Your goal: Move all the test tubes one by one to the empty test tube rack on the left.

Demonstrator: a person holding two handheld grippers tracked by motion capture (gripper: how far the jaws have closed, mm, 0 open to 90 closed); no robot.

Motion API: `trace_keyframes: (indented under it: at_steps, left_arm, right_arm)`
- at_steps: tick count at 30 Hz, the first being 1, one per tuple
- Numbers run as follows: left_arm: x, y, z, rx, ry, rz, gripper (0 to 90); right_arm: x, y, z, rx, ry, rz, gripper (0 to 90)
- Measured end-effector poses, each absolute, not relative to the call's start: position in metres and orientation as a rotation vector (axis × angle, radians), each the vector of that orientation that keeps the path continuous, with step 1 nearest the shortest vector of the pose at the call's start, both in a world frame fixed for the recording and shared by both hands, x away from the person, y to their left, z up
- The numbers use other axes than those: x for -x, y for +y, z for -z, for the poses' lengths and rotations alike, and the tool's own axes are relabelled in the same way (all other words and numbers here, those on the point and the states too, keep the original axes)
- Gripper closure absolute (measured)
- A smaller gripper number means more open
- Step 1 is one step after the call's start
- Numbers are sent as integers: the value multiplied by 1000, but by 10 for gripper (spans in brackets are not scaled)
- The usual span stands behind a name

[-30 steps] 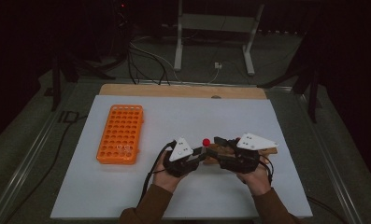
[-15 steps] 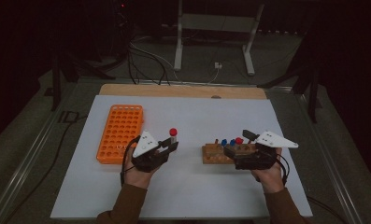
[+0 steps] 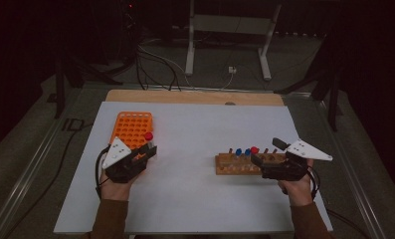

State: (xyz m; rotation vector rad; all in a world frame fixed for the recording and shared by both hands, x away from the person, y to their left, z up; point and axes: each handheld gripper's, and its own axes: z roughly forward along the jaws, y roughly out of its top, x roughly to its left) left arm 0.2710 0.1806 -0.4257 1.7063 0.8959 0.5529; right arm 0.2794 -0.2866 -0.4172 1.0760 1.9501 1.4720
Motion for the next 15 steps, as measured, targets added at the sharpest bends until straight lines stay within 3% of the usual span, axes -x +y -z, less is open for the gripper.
trace_keyframes:
  at_steps: [15]
  left_arm:
    - [-261,227,418,-1618,1003,-670,752]
  right_arm:
    - [-278,-299,413,-1098,1897,-1485,1]
